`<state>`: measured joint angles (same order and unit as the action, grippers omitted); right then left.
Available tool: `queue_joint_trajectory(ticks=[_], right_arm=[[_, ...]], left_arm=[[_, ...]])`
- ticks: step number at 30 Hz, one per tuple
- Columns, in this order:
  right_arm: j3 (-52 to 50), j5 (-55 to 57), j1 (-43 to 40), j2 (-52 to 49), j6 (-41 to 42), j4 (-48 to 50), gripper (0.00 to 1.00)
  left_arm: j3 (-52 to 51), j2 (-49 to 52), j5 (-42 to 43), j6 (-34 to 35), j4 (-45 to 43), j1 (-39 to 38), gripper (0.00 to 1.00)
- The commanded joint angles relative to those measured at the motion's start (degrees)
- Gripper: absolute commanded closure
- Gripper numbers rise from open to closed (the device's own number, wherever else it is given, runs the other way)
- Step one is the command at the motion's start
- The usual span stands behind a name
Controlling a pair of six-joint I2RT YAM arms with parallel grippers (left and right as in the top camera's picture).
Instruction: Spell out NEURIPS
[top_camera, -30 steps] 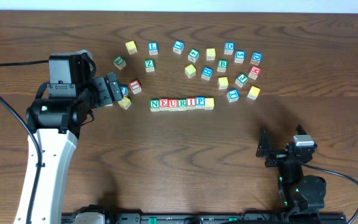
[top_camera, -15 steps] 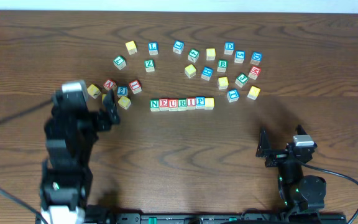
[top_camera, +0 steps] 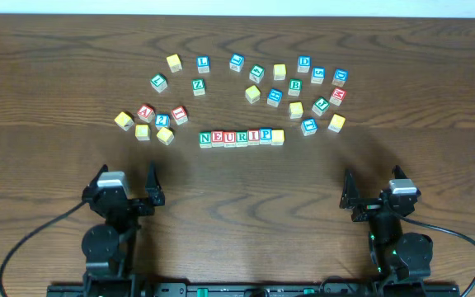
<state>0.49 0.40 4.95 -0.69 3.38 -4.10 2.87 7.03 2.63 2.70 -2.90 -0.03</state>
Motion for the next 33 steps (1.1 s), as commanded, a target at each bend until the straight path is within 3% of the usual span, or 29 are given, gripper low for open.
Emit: queue_joint_trajectory(ticks=[1, 9, 33], right_arm=[[-0.17, -0.37, 0.07, 0.35, -0.26, -0.20, 0.01], [-0.17, -0.37, 0.07, 0.35, -0.26, -0.20, 0.01], [-0.17, -0.35, 0.07, 0.35, -0.26, -0.20, 0.01]], left_arm=[[-2.69, -4.81, -0.72, -0.98, 0.76, 0.72, 0.03], [-2.64, -6.97, -0.79, -1.03, 7.04, 1.88, 0.03], [-2.64, -6.69, -0.72, -0.96, 6.93, 1.90, 0.03]])
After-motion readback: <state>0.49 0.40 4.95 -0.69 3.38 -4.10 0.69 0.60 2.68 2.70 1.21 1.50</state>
